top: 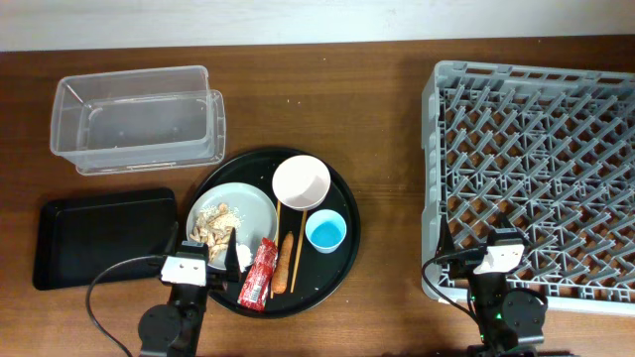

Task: Sort waste into correct bins and load items into the dishwasher rack
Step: 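Reach the left gripper to the plate and grasp the white tissue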

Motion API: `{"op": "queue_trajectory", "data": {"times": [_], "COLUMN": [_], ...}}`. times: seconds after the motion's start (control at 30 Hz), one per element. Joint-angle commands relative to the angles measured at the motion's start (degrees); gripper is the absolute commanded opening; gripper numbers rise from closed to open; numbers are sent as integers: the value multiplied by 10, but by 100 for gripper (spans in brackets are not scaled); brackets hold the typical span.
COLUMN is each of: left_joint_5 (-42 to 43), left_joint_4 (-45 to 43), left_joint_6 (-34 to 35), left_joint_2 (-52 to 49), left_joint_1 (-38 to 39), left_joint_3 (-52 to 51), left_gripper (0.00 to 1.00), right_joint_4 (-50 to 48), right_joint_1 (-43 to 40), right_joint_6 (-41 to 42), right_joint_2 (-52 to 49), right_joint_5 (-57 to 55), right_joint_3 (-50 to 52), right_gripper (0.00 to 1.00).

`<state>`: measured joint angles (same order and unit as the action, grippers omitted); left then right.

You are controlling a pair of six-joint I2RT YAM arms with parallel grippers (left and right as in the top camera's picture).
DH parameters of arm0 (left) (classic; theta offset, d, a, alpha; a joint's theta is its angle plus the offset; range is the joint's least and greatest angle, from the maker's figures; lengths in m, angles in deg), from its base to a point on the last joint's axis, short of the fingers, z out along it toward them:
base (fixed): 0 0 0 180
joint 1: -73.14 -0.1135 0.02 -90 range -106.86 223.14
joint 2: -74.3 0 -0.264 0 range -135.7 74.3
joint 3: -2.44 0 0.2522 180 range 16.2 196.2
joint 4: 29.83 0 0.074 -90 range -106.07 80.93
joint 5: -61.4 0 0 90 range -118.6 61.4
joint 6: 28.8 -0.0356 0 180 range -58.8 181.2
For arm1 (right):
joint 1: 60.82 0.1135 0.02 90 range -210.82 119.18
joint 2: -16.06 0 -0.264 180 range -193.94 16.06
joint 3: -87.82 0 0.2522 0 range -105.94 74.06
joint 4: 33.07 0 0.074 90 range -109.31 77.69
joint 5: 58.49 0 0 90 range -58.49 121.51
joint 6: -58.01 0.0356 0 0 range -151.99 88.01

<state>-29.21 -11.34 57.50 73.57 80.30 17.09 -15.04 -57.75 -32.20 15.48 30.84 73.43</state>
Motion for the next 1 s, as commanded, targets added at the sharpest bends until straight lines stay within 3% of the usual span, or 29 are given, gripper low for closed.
{"op": "queue_trajectory", "data": {"times": [0.0,0.8,0.97], "left_joint_5": [8,8,8], "left_joint_4": [1,1,70], "left_joint_6": [-11,-11,-11], "left_joint_2": [0,0,-36], "left_joint_1": [-3,-3,-3], "left_joint_3": [-3,-1,61], "left_gripper": [99,99,99], "right_joint_4": [3,0,21], "right_joint_1": [3,3,3], "right_joint_6": [2,2,2], "right_joint_2": [2,-1,-84], "right_joint_5": [-9,-14,-14], "right_joint_3": [3,-6,-76], "right_gripper": [98,98,98]}}
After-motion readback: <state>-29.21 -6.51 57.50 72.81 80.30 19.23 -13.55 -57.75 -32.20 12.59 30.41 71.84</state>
